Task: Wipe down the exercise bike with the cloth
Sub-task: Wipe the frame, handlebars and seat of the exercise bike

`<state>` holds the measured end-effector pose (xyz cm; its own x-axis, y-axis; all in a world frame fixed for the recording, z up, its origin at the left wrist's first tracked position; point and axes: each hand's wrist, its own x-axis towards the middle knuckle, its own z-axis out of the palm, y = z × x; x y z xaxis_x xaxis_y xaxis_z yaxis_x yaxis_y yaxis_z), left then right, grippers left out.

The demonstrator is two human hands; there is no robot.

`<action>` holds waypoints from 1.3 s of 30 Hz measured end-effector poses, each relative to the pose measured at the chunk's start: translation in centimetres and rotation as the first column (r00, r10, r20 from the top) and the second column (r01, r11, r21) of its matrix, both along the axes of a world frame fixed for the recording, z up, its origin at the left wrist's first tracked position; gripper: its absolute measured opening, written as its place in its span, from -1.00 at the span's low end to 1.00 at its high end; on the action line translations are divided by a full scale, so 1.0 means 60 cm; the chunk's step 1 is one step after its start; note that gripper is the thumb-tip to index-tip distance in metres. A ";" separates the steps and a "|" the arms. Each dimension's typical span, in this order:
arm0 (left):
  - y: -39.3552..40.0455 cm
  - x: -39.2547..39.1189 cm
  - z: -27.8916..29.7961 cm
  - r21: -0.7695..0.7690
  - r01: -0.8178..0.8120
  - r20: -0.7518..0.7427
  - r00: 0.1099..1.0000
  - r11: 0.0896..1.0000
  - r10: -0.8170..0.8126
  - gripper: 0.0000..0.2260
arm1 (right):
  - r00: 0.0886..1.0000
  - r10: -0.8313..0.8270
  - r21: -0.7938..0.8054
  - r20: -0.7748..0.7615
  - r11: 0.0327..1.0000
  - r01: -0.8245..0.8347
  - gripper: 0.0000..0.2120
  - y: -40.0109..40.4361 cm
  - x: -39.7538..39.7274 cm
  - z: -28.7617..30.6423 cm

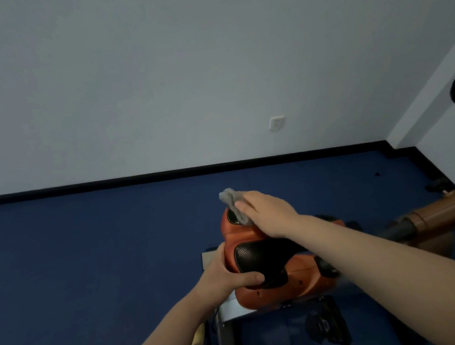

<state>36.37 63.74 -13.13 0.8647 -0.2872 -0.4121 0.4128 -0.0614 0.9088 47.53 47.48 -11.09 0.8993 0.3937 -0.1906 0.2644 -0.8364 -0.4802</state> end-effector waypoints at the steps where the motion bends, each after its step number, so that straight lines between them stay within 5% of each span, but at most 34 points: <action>1: 0.000 0.001 -0.001 -0.006 0.009 0.011 1.000 1.000 -0.008 -0.39 | 0.990 0.107 -0.002 0.086 0.994 -0.108 -0.51 -0.008 -0.014 -0.003; 3: 0.001 0.006 -0.001 0.002 0.015 0.017 1.000 1.000 -0.015 -0.38 | 0.968 0.214 0.015 0.127 0.976 -0.218 -0.49 -0.030 -0.020 -0.001; 6: 0.007 0.018 0.002 0.040 0.049 -0.009 0.999 0.998 -0.049 -0.30 | 0.998 0.029 0.000 -0.058 1.000 -0.029 -0.55 -0.037 0.002 0.001; 9: 0.023 0.041 0.011 0.120 0.198 0.005 0.980 0.973 -0.200 -0.10 | 0.993 -0.103 -0.105 -0.055 0.990 0.097 -0.52 -0.002 0.004 0.009; 14: 0.029 0.062 0.012 0.225 0.293 -0.040 0.956 0.929 -0.291 0.44 | 0.985 0.126 -0.096 0.121 0.989 -0.115 -0.53 0.041 -0.009 0.003; 17: 0.027 0.067 0.012 0.200 0.336 0.004 0.939 0.920 -0.344 0.42 | 0.984 -0.107 0.011 -0.145 0.994 0.110 -0.53 -0.006 0.013 0.009; 19: 0.025 0.070 0.015 0.229 0.352 0.034 0.929 0.908 -0.369 0.42 | 0.953 -0.221 -0.067 -0.207 0.975 0.212 -0.47 -0.020 0.013 0.009; 23: 0.036 0.081 0.024 0.385 0.348 0.095 0.906 0.855 -0.412 0.44 | 0.998 0.052 -0.148 0.032 0.988 -0.046 -0.46 -0.008 -0.027 0.005; 26: 0.055 0.091 0.030 0.304 0.396 0.115 0.888 0.866 -0.446 0.24 | 0.997 -0.019 -0.115 -0.070 0.993 0.010 -0.50 -0.041 -0.024 0.016; 30: 0.061 0.122 0.042 0.241 0.251 0.255 0.916 0.938 -0.311 -0.53 | 0.991 -0.131 -0.247 0.039 0.959 0.137 -0.50 -0.028 -0.033 0.015; 34: 0.032 0.148 0.049 0.207 0.163 0.403 0.884 0.965 -0.235 -0.76 | 0.979 -0.086 -0.176 0.184 0.977 0.118 -0.49 -0.032 -0.070 0.007; 39: -0.004 0.185 0.045 0.510 0.229 0.484 0.720 0.829 -0.497 -0.77 | 0.937 -0.229 -0.299 0.263 0.904 0.304 -0.56 -0.100 -0.086 0.002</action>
<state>47.44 63.47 -10.45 0.8268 -0.5621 -0.0206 -0.3120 -0.4888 0.8147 42.38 41.50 -10.98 0.9951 0.0819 -0.0562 0.0746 -0.9898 -0.1212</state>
